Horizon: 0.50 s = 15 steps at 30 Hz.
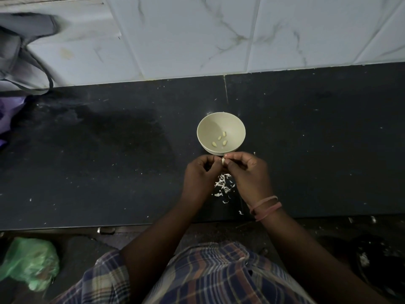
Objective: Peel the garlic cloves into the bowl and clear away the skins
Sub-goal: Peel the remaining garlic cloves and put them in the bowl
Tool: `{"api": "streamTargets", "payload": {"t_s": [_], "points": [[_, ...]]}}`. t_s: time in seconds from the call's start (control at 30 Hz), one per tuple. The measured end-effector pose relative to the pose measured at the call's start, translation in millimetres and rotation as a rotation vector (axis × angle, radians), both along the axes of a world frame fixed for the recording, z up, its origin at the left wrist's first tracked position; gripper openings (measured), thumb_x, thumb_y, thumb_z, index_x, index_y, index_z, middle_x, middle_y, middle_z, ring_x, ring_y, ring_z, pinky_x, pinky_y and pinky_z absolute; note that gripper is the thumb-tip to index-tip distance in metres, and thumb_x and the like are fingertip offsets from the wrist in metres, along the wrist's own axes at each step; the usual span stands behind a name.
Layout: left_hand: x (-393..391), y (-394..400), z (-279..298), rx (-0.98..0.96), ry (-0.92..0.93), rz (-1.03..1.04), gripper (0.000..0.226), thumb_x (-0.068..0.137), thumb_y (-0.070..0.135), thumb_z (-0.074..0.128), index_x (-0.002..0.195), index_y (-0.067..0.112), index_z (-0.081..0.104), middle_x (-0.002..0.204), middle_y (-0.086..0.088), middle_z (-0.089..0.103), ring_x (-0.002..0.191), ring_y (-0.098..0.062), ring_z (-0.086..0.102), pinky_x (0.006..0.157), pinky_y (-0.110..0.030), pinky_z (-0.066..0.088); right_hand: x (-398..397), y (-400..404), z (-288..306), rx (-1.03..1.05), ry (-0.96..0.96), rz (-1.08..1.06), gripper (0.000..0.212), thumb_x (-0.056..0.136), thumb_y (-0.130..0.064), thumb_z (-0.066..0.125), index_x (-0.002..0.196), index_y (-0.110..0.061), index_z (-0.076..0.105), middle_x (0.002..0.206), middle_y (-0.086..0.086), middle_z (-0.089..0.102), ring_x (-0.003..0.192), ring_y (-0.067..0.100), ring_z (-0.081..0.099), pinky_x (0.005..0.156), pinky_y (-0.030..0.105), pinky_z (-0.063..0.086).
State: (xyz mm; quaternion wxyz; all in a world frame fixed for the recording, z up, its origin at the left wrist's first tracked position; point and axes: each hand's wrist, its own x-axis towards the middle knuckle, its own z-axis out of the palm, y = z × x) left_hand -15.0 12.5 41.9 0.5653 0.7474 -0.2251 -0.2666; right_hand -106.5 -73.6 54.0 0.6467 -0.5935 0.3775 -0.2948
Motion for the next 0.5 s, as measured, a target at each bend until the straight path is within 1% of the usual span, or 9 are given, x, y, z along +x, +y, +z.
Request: {"api": "streamTargets", "payload": {"t_s": [0.07,0.17,0.3,0.4,0.5], "points": [[-1.0,1.2,0.5,-0.013,0.021,-0.007,0.014,0.094,0.015,0.065,0.086,0.011,0.076,0.076,-0.004,0.075,0.064,-0.005,0.061,0.063,-0.028,0.049,-1.7,0.1,-1.2,0.003,-0.005,-0.006,0.011,0.087,0.008,0.065,0.095,0.005,0.072,0.085,0.010,0.074,0.076,0.006,0.071,0.070,0.017,0.055],[-3.0,2.0,1.6,-0.021,0.038,0.004,0.013,0.095,0.015,0.066,0.087,0.011,0.076,0.072,0.002,0.074,0.063,-0.002,0.061,0.062,-0.024,0.049,-2.7,-0.2,-2.1,0.004,-0.007,-0.013,0.010,0.086,0.006,0.067,0.093,0.002,0.072,0.085,0.010,0.074,0.078,0.010,0.071,0.073,0.020,0.056],[-4.3,3.9,4.0,-0.051,0.112,-0.007,0.013,0.095,0.019,0.067,0.092,0.013,0.077,0.078,-0.002,0.077,0.068,-0.006,0.065,0.065,-0.027,0.052,-3.5,-1.5,-2.4,-0.015,0.009,-0.029,0.008,0.086,0.005,0.068,0.092,0.001,0.073,0.085,0.011,0.075,0.078,0.012,0.072,0.073,0.021,0.056],[-4.2,4.6,4.3,-0.046,0.123,0.015,0.012,0.094,0.018,0.068,0.090,0.011,0.078,0.070,0.004,0.073,0.063,-0.002,0.062,0.061,-0.022,0.048,-4.0,0.0,-1.9,-0.083,0.047,-0.025,0.010,0.086,0.004,0.068,0.091,-0.003,0.074,0.085,0.006,0.074,0.079,0.008,0.071,0.073,0.017,0.055],[-5.2,4.2,3.6,-0.019,0.104,0.027,0.013,0.093,0.018,0.068,0.085,0.013,0.078,0.065,0.006,0.070,0.060,-0.002,0.060,0.061,-0.024,0.046,-3.9,4.0,-0.5,-0.151,0.077,-0.025,0.013,0.086,0.003,0.068,0.091,-0.007,0.075,0.084,-0.003,0.074,0.079,0.001,0.069,0.073,0.013,0.052]]}}
